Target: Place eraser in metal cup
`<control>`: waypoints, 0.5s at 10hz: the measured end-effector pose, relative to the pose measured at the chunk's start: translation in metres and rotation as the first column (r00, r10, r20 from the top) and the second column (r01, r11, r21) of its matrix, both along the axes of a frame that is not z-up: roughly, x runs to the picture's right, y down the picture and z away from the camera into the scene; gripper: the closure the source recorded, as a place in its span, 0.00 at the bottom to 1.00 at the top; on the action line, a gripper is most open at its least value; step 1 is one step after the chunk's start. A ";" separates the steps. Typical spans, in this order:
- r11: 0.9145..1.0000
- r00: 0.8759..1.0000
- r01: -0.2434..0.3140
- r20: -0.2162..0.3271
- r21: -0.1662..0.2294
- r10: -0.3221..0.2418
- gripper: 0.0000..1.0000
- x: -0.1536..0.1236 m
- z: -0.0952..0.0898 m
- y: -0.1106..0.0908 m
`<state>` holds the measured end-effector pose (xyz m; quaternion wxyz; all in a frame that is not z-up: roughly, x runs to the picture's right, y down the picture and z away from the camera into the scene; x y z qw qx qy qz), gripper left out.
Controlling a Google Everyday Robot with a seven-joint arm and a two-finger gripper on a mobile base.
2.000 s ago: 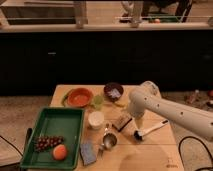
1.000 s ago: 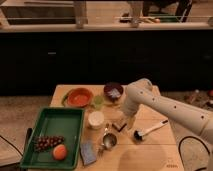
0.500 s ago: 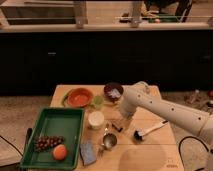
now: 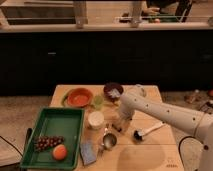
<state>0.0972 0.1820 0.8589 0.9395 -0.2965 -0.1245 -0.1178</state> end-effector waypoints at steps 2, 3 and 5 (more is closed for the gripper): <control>1.000 1.000 0.019 0.011 -0.005 -0.019 0.20 0.001 0.006 0.007; 1.000 1.000 0.021 0.015 -0.006 -0.021 0.20 0.004 0.007 0.008; 1.000 0.999 0.022 0.025 -0.007 -0.021 0.20 0.011 0.010 0.012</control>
